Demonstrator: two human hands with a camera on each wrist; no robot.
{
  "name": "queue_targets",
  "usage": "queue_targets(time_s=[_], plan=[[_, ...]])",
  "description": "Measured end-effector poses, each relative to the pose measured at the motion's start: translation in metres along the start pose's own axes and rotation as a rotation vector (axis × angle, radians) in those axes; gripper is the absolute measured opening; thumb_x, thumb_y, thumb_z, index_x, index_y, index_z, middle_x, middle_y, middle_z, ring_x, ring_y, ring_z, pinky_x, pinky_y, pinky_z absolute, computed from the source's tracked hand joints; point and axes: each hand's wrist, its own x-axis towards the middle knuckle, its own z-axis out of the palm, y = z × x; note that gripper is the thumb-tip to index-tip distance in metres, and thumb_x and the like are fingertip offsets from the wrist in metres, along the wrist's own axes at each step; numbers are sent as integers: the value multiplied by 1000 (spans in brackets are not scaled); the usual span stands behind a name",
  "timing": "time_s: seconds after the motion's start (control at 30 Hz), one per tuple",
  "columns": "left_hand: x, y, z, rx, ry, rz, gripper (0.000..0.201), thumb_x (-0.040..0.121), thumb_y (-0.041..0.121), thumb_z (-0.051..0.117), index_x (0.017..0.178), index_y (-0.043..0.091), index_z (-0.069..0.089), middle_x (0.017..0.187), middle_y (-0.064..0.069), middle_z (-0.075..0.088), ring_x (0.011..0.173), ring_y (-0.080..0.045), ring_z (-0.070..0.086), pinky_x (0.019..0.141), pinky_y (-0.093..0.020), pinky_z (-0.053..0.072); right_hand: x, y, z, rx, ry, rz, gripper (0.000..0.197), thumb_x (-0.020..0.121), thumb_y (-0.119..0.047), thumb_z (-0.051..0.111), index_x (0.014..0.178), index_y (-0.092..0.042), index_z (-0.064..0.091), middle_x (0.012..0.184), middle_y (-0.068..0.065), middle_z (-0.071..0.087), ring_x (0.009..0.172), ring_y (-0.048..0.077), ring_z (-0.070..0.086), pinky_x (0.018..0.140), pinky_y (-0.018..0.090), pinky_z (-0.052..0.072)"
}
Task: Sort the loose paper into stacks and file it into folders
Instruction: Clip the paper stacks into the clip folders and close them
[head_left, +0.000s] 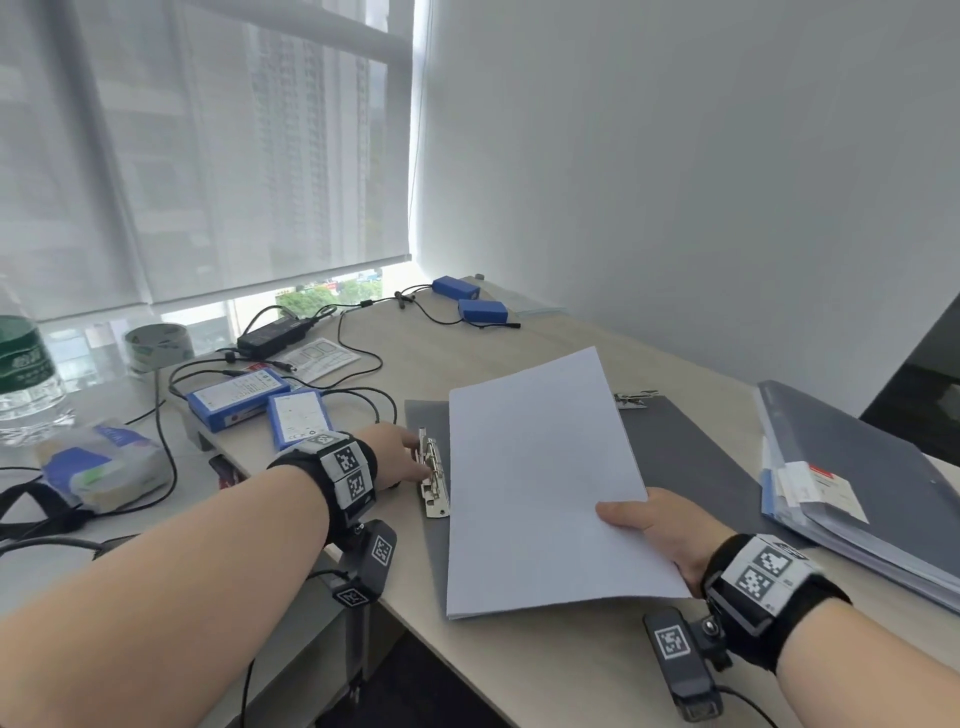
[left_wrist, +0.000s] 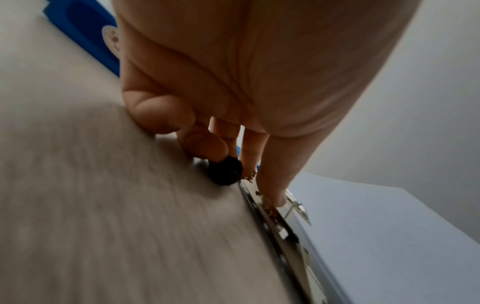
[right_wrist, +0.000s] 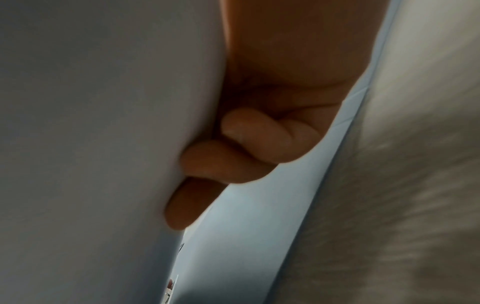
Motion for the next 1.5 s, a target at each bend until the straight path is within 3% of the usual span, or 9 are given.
queue_targets(time_s=[0.23,0.37,0.53,0.7,0.77,0.9,1.0,1.1,1.5], plan=[[0,-6,5,-35,0,-19,47,91,43,68,136,37,59,122,-2,66,114,-21,62,92,-26,47,22,-10,2,-94,-87,14,48,72,-18,76,115,2,69,111,22,74,96,38,72,87,44,58],[1,-8,7,-57,10,-16,47,92,42,67,137,36,59,123,-2,65,116,-21,61,92,-25,46,32,-16,2,-138,-130,43,50,70,-19,74,115,2,68,110,21,74,89,34,75,74,39,61],[3,-8,7,-54,1,-10,46,93,41,67,137,34,59,123,-2,64,116,-22,60,90,-25,44,41,-20,3,-305,-133,56,57,67,-25,81,117,0,70,116,21,73,109,42,68,101,54,52],[6,-9,6,-48,-5,-13,47,92,43,68,138,34,58,127,-3,64,117,-22,60,93,-27,45,49,-19,3,-366,-118,69,67,56,-36,85,114,-4,73,114,18,74,108,41,70,103,57,49],[6,-9,6,-42,-5,-13,48,92,43,68,138,34,58,126,-2,64,117,-22,60,93,-27,45,44,-23,9,-386,-101,71,64,59,-36,84,114,-5,73,111,17,75,106,39,71,102,56,51],[7,-10,8,-46,7,-4,44,92,40,68,135,33,61,107,2,61,112,-20,61,85,-24,42,39,-28,13,-360,-21,102,34,91,-30,71,116,-7,70,104,13,77,99,37,73,91,45,58],[8,-10,9,-55,9,-11,46,92,41,68,136,31,60,111,1,62,112,-20,61,87,-24,43,40,-30,9,-428,80,111,51,87,-54,68,119,-14,64,105,3,72,93,26,70,79,35,56],[9,-10,9,-64,6,-15,46,92,40,69,136,30,60,110,1,62,107,-19,61,85,-23,42,34,-33,4,-477,150,198,42,93,-49,61,112,-11,59,86,8,62,57,21,61,54,28,50],[8,-10,10,-61,7,-29,52,91,42,69,140,31,57,126,-2,65,115,-21,62,95,-28,47,32,-29,2,-440,264,178,20,94,-34,60,106,-18,63,92,7,66,77,20,58,68,31,47]])
